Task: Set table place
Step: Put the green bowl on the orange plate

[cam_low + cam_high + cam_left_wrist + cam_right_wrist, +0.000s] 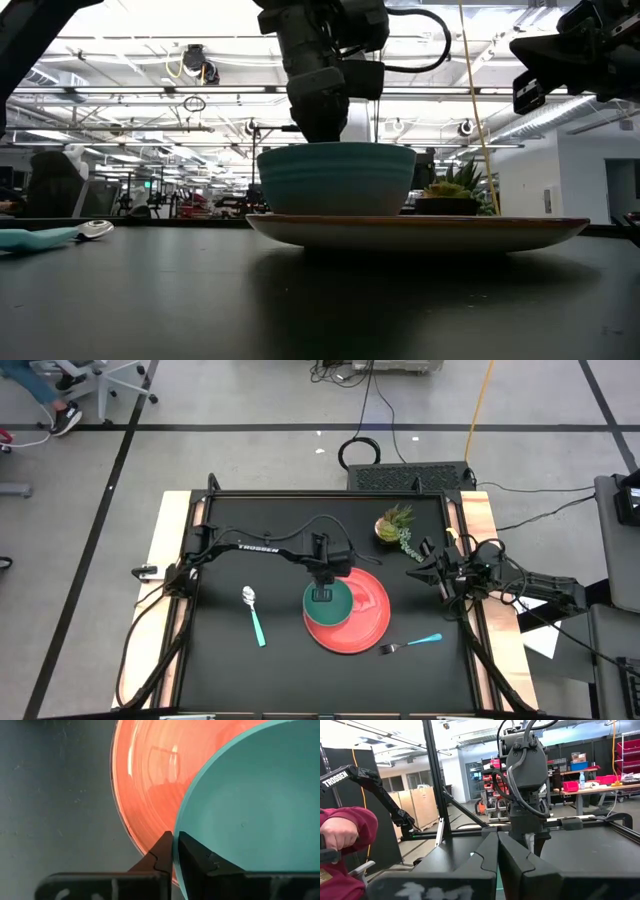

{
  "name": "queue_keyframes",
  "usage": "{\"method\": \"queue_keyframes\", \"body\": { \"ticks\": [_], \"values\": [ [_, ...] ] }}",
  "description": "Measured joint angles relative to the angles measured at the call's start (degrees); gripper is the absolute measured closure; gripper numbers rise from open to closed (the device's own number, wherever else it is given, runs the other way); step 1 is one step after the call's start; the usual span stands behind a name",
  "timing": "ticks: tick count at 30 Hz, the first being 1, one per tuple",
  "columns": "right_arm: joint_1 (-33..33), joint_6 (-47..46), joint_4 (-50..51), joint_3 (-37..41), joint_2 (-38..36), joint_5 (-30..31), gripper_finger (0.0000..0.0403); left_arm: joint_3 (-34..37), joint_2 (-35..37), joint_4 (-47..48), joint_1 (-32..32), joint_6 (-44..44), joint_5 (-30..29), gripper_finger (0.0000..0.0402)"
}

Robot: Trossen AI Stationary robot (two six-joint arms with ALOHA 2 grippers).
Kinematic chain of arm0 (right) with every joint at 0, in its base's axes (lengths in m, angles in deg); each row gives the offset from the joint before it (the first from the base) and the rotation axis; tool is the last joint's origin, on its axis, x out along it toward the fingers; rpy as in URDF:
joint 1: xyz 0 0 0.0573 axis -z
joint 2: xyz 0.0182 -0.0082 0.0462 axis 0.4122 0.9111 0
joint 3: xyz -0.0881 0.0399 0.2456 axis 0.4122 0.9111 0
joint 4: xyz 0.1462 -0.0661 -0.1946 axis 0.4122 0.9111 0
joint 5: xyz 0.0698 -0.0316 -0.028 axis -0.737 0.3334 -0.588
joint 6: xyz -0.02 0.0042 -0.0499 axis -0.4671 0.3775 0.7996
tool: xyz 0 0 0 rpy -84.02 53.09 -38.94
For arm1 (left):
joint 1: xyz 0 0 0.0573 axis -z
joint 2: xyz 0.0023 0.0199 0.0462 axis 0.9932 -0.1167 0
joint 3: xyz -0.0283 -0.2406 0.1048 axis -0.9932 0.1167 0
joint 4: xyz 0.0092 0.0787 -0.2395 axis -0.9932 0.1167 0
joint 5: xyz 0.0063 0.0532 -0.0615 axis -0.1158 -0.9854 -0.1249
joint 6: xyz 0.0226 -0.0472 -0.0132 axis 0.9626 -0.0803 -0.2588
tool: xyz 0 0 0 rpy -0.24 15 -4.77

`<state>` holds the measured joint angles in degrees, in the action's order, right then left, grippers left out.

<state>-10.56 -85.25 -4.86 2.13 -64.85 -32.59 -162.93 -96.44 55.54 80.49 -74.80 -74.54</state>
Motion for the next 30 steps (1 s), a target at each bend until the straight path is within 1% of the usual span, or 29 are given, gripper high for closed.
{"method": "queue_keyframes", "body": {
  "ticks": [24, 27, 30],
  "values": [
    [0.0, 0.0, 0.0, 0.0, 0.0, 0.0, 0.0403, 0.0, 0.0, 0.0, 0.0, 0.2, 0.0, 0.0370],
    [0.0, 0.0, 0.0, 0.0, 0.0, 0.0, 0.0403, 0.0, 0.0, 0.0, 0.0, 0.2, 0.0, 0.0358],
    [0.0, 0.0, 0.0, 0.0, 0.0, 0.0, 0.0403, 0.0, 0.0, 0.0, 0.0, 0.2, 0.0, 0.0334]
  ]
}}
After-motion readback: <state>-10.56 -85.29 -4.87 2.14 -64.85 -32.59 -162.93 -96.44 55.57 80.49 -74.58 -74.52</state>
